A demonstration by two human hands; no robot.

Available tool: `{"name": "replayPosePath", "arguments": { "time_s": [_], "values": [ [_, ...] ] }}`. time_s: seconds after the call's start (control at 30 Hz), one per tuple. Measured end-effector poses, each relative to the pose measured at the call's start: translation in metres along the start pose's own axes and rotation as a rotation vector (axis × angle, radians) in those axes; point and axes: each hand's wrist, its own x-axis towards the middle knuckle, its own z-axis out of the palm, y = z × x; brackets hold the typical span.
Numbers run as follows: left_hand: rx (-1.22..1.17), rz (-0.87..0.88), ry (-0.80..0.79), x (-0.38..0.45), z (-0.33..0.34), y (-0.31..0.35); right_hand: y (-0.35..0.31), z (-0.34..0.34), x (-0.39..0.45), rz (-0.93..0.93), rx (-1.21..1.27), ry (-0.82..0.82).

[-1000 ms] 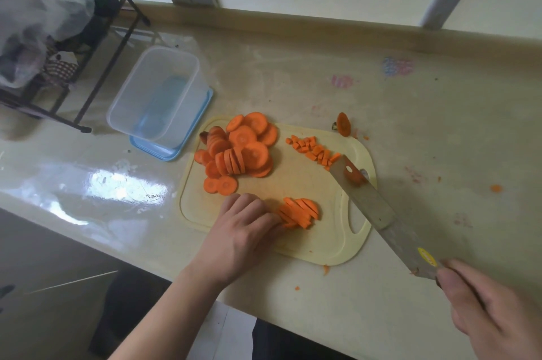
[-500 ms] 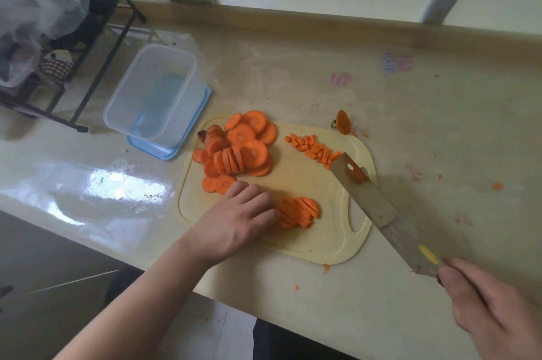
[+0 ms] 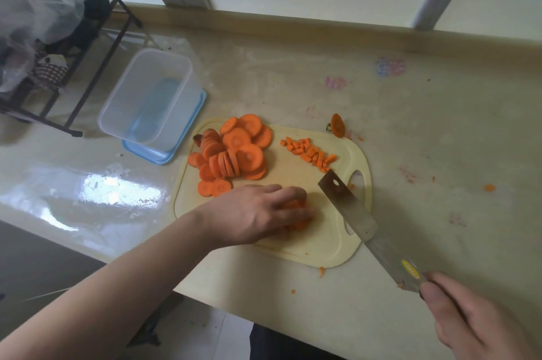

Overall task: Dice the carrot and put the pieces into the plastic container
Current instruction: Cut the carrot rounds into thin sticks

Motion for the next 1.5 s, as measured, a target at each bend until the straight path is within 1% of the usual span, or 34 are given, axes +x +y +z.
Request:
{"name": "replayPosePath", "arguments": {
  "time_s": [0.1, 0.2, 0.3, 0.43, 0.5, 0.63, 0.67, 0.7, 0.73, 0.8, 0.83, 0.87, 0.9, 0.97, 1.0, 1.1, 1.13, 1.17, 1.23, 1.33, 1.4, 1.5],
  "values": [
    [-0.012, -0.106, 0.042, -0.003, 0.002, 0.004, -0.007, 0.003, 0.003, -0.045, -0.021, 0.021],
    [0.003, -0.214, 0.121, -0.007, 0.011, 0.016, -0.009, 0.008, 0.009, -0.088, -0.076, -0.013],
    [0.018, -0.337, 0.216, -0.008, 0.024, 0.033, -0.010, 0.017, 0.011, -0.087, -0.094, 0.005],
    [-0.038, -0.570, 0.379, -0.003, 0.038, 0.063, -0.012, 0.028, 0.012, -0.099, -0.121, 0.019],
    [-0.078, -0.726, 0.440, 0.004, 0.043, 0.078, -0.013, 0.039, 0.013, -0.109, -0.186, 0.036],
    [-0.217, -1.019, 0.575, 0.024, 0.046, 0.096, -0.019, 0.060, 0.015, -0.205, -0.244, -0.005],
    [-0.233, -1.078, 0.586, 0.026, 0.044, 0.098, -0.022, 0.060, 0.017, -0.222, -0.247, -0.019],
    [-0.243, -1.132, 0.568, 0.029, 0.039, 0.099, -0.023, 0.058, 0.018, -0.234, -0.240, -0.030],
    [-0.245, -1.188, 0.511, 0.031, 0.033, 0.099, -0.024, 0.054, 0.020, -0.239, -0.233, -0.038],
    [-0.173, -1.282, 0.289, 0.033, 0.025, 0.098, -0.026, 0.044, 0.024, -0.247, -0.228, -0.052],
    [-0.111, -1.297, 0.194, 0.031, 0.022, 0.098, -0.026, 0.041, 0.025, -0.255, -0.235, -0.061],
    [-0.053, -1.289, 0.139, 0.029, 0.020, 0.097, -0.027, 0.039, 0.026, -0.260, -0.239, -0.062],
    [-0.009, -1.267, 0.123, 0.025, 0.019, 0.095, -0.027, 0.037, 0.027, -0.262, -0.243, -0.062],
    [0.043, -1.159, 0.177, 0.013, 0.019, 0.086, -0.026, 0.037, 0.027, -0.257, -0.251, -0.057],
    [0.050, -1.053, 0.211, 0.005, 0.022, 0.081, -0.024, 0.037, 0.026, -0.252, -0.254, -0.055],
    [0.050, -0.589, 0.252, -0.014, 0.031, 0.059, -0.023, 0.037, 0.025, -0.251, -0.254, -0.045],
    [0.052, -0.466, 0.260, -0.016, 0.031, 0.050, -0.024, 0.037, 0.025, -0.254, -0.255, -0.040],
    [0.052, -0.377, 0.276, -0.015, 0.031, 0.042, -0.025, 0.037, 0.025, -0.263, -0.254, -0.034],
    [0.026, -0.260, 0.295, -0.011, 0.028, 0.028, -0.025, 0.035, 0.026, -0.273, -0.251, -0.026],
    [-0.002, -0.178, 0.304, -0.005, 0.028, 0.015, -0.026, 0.031, 0.029, -0.306, -0.255, -0.044],
    [0.006, -0.212, 0.313, 0.000, 0.031, 0.017, -0.027, 0.031, 0.031, -0.336, -0.273, -0.058],
    [-0.007, -0.318, 0.327, 0.009, 0.036, 0.032, -0.026, 0.033, 0.035, -0.375, -0.281, -0.071]
  ]
}}
